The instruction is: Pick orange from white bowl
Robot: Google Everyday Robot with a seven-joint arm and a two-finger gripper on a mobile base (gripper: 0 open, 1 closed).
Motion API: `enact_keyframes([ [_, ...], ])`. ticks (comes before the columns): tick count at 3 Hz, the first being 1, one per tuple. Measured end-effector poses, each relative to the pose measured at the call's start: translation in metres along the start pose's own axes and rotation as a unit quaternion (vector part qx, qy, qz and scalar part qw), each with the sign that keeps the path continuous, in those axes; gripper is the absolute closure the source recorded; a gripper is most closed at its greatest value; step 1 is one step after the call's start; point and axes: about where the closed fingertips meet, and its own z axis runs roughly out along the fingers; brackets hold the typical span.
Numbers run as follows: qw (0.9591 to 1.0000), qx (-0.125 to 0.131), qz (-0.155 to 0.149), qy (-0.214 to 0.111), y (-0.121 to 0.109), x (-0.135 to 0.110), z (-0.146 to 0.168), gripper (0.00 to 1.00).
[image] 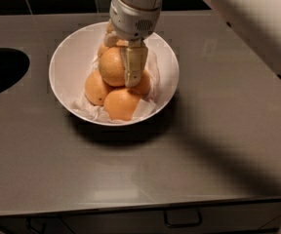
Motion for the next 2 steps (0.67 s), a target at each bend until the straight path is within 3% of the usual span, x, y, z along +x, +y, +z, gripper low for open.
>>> enact_keyframes([
  [2, 0.9999, -0.002, -0.007, -0.009, 0.0053, -0.0076, 0.0042, 0.27],
])
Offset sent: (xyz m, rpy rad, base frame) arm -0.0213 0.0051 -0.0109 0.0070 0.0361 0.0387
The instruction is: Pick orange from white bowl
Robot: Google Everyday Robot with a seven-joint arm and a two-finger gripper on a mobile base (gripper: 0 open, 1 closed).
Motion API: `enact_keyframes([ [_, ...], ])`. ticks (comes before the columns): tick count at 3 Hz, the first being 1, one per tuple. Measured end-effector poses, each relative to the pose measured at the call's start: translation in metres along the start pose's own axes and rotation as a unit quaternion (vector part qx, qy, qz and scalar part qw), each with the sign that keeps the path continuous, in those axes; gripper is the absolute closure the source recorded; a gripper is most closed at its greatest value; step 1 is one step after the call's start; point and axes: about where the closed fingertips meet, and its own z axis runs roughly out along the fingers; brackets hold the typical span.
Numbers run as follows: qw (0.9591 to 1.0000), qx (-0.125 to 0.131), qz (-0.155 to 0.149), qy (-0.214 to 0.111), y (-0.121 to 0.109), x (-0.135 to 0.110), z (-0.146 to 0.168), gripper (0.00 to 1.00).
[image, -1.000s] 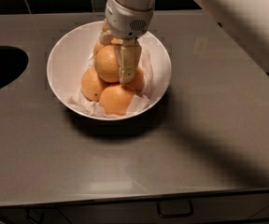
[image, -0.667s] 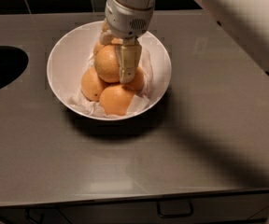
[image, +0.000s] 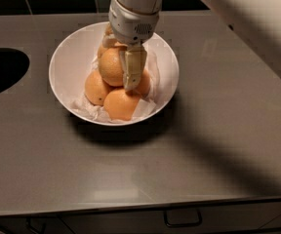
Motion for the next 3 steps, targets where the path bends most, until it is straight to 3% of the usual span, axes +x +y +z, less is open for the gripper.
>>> enact_keyframes([
  [1, 0.9999, -0.004, -0.005, -0.008, 0.0225, -0.0108, 0.0023, 0.28],
  [3, 0.9999, -0.006, -0.011, -0.002, 0.0148, -0.0114, -0.0006, 0.33],
])
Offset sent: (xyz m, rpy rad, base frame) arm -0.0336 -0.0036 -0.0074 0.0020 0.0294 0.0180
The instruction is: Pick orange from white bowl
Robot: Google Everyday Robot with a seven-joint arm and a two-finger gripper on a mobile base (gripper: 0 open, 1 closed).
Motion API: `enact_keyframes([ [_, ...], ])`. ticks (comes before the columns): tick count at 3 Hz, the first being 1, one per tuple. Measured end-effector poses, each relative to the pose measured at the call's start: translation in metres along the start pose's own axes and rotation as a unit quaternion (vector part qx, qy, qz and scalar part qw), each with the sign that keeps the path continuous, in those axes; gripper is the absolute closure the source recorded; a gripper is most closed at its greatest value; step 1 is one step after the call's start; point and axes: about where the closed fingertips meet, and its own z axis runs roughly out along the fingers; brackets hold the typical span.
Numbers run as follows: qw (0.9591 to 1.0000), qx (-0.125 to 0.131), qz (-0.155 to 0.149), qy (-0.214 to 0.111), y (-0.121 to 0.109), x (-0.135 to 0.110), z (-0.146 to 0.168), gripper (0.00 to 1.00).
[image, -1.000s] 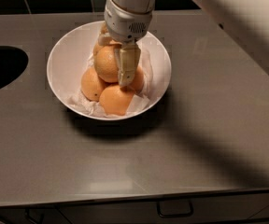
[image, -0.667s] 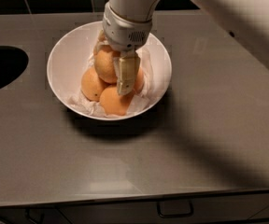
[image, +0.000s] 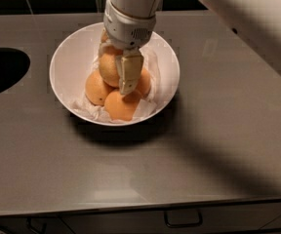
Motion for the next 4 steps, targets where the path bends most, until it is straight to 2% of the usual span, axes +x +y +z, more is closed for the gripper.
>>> enact_keyframes([
  [2, 0.9999, -0.004, -0.004, 0.011, -0.014, 0.002, -0.004, 0.36],
  [4, 0.9997, -0.010, 0.002, 0.020, -0.018, 0.008, -0.004, 0.36],
])
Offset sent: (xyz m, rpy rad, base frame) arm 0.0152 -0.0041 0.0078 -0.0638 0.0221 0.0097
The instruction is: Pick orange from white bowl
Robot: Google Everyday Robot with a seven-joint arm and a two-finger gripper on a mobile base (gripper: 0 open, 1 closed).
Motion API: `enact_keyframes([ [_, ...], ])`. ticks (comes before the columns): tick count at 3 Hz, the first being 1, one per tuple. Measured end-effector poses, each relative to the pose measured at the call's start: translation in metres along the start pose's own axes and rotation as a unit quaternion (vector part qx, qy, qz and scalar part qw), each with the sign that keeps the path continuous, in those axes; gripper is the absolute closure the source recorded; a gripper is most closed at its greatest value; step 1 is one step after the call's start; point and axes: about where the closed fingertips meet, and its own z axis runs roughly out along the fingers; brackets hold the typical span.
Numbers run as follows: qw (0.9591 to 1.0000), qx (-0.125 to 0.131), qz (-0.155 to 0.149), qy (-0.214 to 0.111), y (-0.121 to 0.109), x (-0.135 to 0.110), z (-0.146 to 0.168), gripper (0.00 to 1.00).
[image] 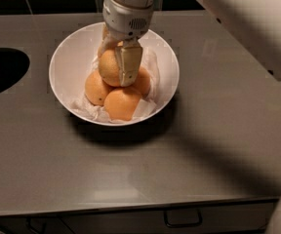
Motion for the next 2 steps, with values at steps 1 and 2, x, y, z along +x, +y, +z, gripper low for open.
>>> enact_keyframes([
  [1, 1.0000, -0.002, 0.002, 0.002, -0.0005, 0.0019, 0.0007, 0.36],
  [2, 1.0000, -0.003, 0.003, 0.001, -0.0004, 0.0022, 0.0016, 0.36],
])
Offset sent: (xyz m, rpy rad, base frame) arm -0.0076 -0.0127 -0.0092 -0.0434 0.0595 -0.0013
